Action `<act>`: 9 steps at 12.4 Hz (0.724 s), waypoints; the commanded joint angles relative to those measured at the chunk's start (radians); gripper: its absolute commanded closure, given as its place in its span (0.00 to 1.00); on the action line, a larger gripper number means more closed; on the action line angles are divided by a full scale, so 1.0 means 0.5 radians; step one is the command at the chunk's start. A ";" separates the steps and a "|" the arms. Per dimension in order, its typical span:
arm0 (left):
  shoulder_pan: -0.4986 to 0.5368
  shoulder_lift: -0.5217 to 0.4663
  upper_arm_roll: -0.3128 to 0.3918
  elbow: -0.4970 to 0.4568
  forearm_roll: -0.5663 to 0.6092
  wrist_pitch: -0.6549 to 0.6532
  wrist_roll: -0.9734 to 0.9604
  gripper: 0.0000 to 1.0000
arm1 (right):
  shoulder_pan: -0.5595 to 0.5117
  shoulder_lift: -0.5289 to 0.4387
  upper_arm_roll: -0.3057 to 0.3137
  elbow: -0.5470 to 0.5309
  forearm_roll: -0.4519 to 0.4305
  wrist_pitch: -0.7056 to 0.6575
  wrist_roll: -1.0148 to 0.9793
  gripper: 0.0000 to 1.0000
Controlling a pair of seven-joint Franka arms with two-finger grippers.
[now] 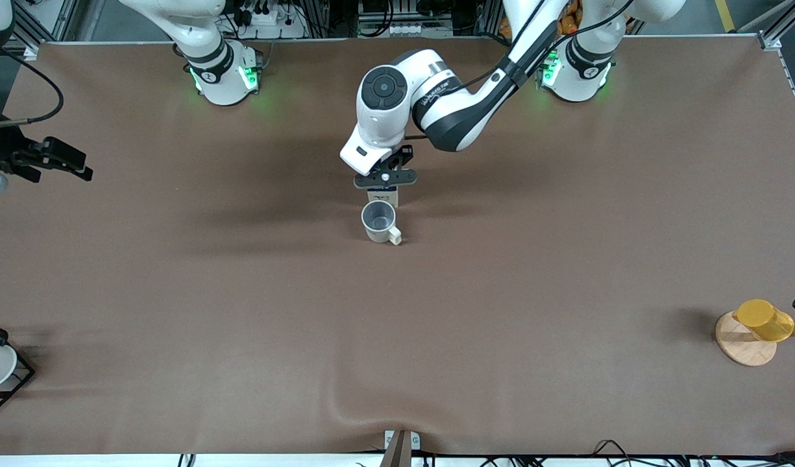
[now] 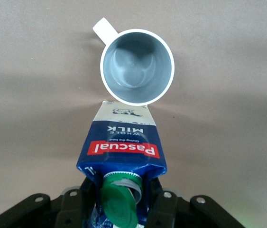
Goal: Place milk next to cup
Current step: 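Lower the milk carton beside the mug with the left gripper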
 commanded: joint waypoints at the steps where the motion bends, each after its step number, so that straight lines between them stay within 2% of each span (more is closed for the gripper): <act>1: -0.021 0.039 0.009 0.057 0.048 0.027 -0.047 0.43 | -0.032 0.032 0.036 0.153 -0.025 -0.044 0.035 0.00; 2: -0.021 0.042 0.009 0.054 0.048 0.040 -0.047 0.40 | -0.020 0.054 0.033 0.190 -0.028 -0.047 0.038 0.00; 3: -0.021 0.042 0.009 0.054 0.066 0.049 -0.047 0.25 | -0.007 0.057 0.030 0.200 -0.028 -0.054 0.047 0.00; 4: -0.021 0.042 0.009 0.054 0.094 0.052 -0.050 0.00 | -0.004 0.054 0.030 0.203 -0.028 -0.057 0.053 0.00; 9: -0.009 -0.025 0.009 0.127 0.118 0.018 -0.127 0.00 | 0.002 0.048 0.017 0.203 -0.031 -0.170 0.228 0.00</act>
